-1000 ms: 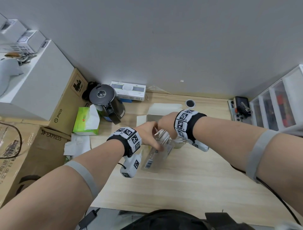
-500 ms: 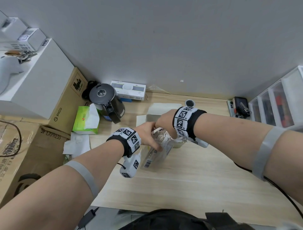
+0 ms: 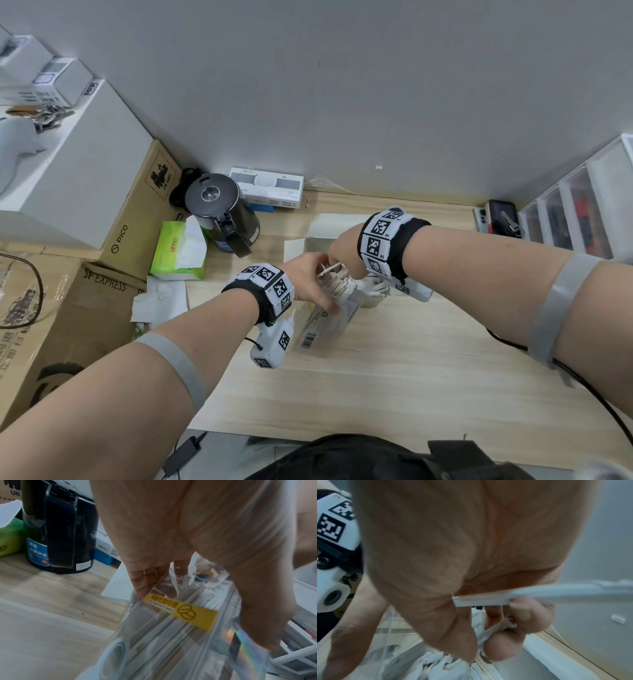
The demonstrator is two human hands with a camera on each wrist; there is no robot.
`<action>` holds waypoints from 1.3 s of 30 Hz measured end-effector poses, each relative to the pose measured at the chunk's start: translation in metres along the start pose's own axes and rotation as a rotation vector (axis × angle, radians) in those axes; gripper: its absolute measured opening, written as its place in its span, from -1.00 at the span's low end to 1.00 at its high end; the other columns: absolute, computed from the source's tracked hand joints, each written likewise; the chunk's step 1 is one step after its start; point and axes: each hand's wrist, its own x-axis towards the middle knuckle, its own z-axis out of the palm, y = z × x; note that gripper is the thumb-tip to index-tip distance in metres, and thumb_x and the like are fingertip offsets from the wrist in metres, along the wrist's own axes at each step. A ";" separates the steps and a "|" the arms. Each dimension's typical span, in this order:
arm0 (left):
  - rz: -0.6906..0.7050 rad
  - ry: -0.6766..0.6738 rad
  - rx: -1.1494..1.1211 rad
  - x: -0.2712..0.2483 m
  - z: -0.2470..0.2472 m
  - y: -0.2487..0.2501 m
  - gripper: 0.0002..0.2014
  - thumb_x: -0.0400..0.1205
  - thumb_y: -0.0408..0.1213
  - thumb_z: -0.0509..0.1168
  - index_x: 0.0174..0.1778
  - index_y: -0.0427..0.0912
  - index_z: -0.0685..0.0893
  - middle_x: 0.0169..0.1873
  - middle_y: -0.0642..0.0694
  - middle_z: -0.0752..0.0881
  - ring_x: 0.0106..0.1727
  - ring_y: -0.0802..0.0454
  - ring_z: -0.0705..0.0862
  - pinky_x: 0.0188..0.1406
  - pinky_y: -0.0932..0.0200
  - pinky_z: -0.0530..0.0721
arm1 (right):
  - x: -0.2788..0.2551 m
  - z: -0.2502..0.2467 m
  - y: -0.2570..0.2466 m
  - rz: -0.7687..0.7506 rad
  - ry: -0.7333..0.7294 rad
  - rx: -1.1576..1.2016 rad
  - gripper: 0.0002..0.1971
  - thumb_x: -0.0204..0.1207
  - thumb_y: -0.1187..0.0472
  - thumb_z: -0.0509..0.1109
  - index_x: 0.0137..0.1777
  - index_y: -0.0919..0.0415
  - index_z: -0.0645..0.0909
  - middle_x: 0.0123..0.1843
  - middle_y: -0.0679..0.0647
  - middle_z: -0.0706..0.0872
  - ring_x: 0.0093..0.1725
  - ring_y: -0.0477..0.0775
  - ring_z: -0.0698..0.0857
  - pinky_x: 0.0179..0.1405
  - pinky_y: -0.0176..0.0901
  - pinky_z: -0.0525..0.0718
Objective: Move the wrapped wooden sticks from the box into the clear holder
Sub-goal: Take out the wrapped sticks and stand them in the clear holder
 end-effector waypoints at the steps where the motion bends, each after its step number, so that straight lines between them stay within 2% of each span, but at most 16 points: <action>1: -0.002 0.000 0.001 0.000 0.000 0.000 0.03 -0.01 0.21 0.71 0.39 -0.04 0.57 0.17 0.04 0.74 0.16 0.05 0.74 0.23 -0.07 0.76 | 0.000 0.000 0.000 -0.001 -0.003 0.010 -0.75 0.64 0.28 0.27 0.25 0.28 0.65 -0.38 -0.02 0.41 -0.49 -0.04 0.35 -0.53 -0.26 0.30; 4: -0.013 -0.002 0.007 0.000 0.000 0.000 -0.03 0.00 0.19 0.71 0.33 -0.07 0.59 0.14 -0.02 0.75 0.13 0.01 0.75 0.19 -0.11 0.77 | -0.004 0.000 0.000 0.027 0.038 0.036 -0.72 0.71 0.12 0.14 0.10 0.23 0.64 -0.30 0.01 0.52 -0.44 -0.03 0.43 -0.48 -0.22 0.35; 6: -0.021 -0.002 -0.002 -0.001 0.000 0.001 -0.06 0.04 0.15 0.71 0.33 -0.11 0.58 0.13 -0.04 0.73 0.12 0.00 0.73 0.21 -0.10 0.76 | -0.004 0.001 0.002 0.006 0.064 0.084 -0.54 0.73 0.02 0.01 0.22 0.26 0.66 -0.02 0.10 0.65 -0.24 0.04 0.56 -0.30 -0.14 0.48; 8: -0.021 -0.003 -0.028 -0.001 0.000 0.002 -0.08 0.13 0.04 0.75 0.38 -0.12 0.54 0.15 -0.04 0.70 0.14 0.01 0.69 0.23 -0.02 0.73 | -0.004 0.001 0.003 0.005 0.097 0.105 -0.47 0.73 -0.03 -0.09 0.34 0.22 0.63 0.21 0.15 0.62 -0.02 0.13 0.61 -0.07 -0.05 0.53; 11: -0.008 -0.006 -0.054 -0.002 -0.001 0.004 -0.07 0.21 -0.06 0.76 0.47 -0.12 0.49 0.14 -0.07 0.66 0.12 0.01 0.65 0.16 0.10 0.68 | -0.004 -0.001 0.006 0.000 0.148 0.115 -0.52 0.69 -0.02 -0.04 0.22 0.18 0.65 0.09 0.10 0.68 -0.02 0.13 0.68 -0.05 -0.01 0.62; 15: -0.053 -0.019 -0.018 -0.006 -0.004 0.005 -0.17 0.14 0.02 0.75 0.28 -0.11 0.57 0.06 -0.10 0.70 0.05 -0.02 0.70 0.06 0.06 0.76 | -0.008 -0.002 0.011 -0.002 0.195 0.176 -0.67 0.60 -0.04 0.15 0.05 0.13 0.66 -0.13 0.02 0.72 -0.13 0.12 0.68 -0.22 -0.09 0.58; 18: -0.084 -0.025 -0.021 -0.010 -0.005 0.002 -0.06 0.06 0.09 0.74 0.34 -0.13 0.58 0.15 -0.05 0.73 0.16 -0.02 0.73 0.24 -0.05 0.75 | -0.004 0.000 0.023 0.058 0.288 0.342 -0.70 0.58 0.02 0.25 0.11 0.19 0.68 -0.06 0.08 0.75 -0.13 0.13 0.67 -0.23 -0.10 0.58; 21: -0.085 -0.020 -0.004 -0.017 -0.005 -0.003 0.01 0.16 0.03 0.76 0.49 -0.16 0.47 0.21 0.02 0.61 0.22 0.00 0.64 0.27 0.07 0.67 | 0.011 0.008 0.036 0.137 0.297 0.461 -0.71 0.59 0.18 0.24 0.15 0.30 0.68 0.06 0.20 0.77 -0.05 0.21 0.71 -0.13 -0.07 0.63; 23: -0.090 -0.023 0.005 -0.020 -0.004 -0.008 -0.04 0.22 0.00 0.76 0.48 -0.14 0.46 0.10 0.01 0.56 0.12 0.01 0.61 0.15 0.13 0.65 | 0.021 0.015 0.036 0.184 0.275 0.457 -0.70 0.58 0.22 0.24 0.18 0.36 0.68 0.12 0.28 0.78 -0.04 0.27 0.73 -0.14 -0.06 0.64; 25: -0.090 -0.021 0.007 -0.023 -0.004 -0.013 -0.10 0.25 -0.05 0.75 0.47 -0.11 0.47 0.11 0.00 0.57 0.16 -0.01 0.62 0.17 0.12 0.66 | 0.035 0.020 0.030 0.200 0.212 0.431 -0.70 0.59 0.25 0.26 0.21 0.38 0.67 0.08 0.29 0.78 -0.04 0.29 0.73 -0.18 -0.08 0.59; 28: -0.083 -0.018 -0.026 -0.029 -0.004 -0.020 -0.14 0.27 -0.08 0.75 0.44 -0.07 0.48 0.19 -0.04 0.59 0.25 -0.03 0.61 0.23 0.11 0.65 | 0.063 0.029 0.020 0.159 0.122 0.371 -0.70 0.58 0.29 0.33 0.27 0.37 0.66 0.17 0.24 0.77 0.10 0.26 0.76 0.05 0.00 0.72; 31: -0.079 -0.013 -0.066 -0.033 -0.003 -0.029 -0.16 0.17 -0.01 0.75 0.33 0.04 0.51 0.19 -0.06 0.63 0.26 -0.03 0.63 0.38 -0.06 0.65 | 0.095 0.046 0.015 0.113 0.028 0.281 -0.73 0.48 0.13 0.54 0.14 0.11 0.65 0.00 -0.05 0.69 -0.18 -0.04 0.62 0.00 -0.10 0.70; 33: -0.078 0.000 -0.080 -0.034 -0.002 -0.037 -0.17 0.11 0.04 0.74 0.27 0.08 0.52 0.17 -0.02 0.64 0.23 0.00 0.63 0.38 -0.11 0.65 | 0.096 0.048 0.006 0.106 0.037 0.237 -0.68 0.37 0.16 0.58 0.08 0.13 0.59 -0.06 0.00 0.62 -0.20 0.01 0.58 -0.12 -0.07 0.68; 35: -0.075 0.009 -0.089 -0.035 -0.001 -0.043 -0.15 0.09 0.07 0.74 0.26 0.10 0.52 0.15 0.02 0.64 0.21 0.01 0.63 0.36 -0.11 0.66 | 0.095 0.054 -0.003 0.142 0.027 0.195 -0.52 0.36 0.17 0.58 0.27 0.14 0.58 0.17 0.15 0.64 0.06 0.14 0.68 -0.09 -0.03 0.66; 37: -0.072 0.016 -0.102 -0.035 0.001 -0.048 -0.12 0.05 0.14 0.72 0.27 0.10 0.52 0.14 0.02 0.65 0.19 0.00 0.65 0.35 -0.12 0.67 | 0.102 0.063 -0.006 0.168 0.055 0.172 -0.31 0.38 0.18 0.60 0.50 0.14 0.43 0.40 0.20 0.50 0.39 0.23 0.54 0.09 0.02 0.61; 39: -0.067 0.012 -0.117 -0.035 0.002 -0.050 -0.11 0.03 0.16 0.72 0.26 0.09 0.52 0.10 0.03 0.66 0.15 0.01 0.66 0.33 -0.12 0.68 | 0.103 0.069 -0.009 0.204 0.075 0.196 -0.18 0.36 0.19 0.63 0.58 0.20 0.31 0.47 0.22 0.45 0.47 0.25 0.47 0.24 0.07 0.59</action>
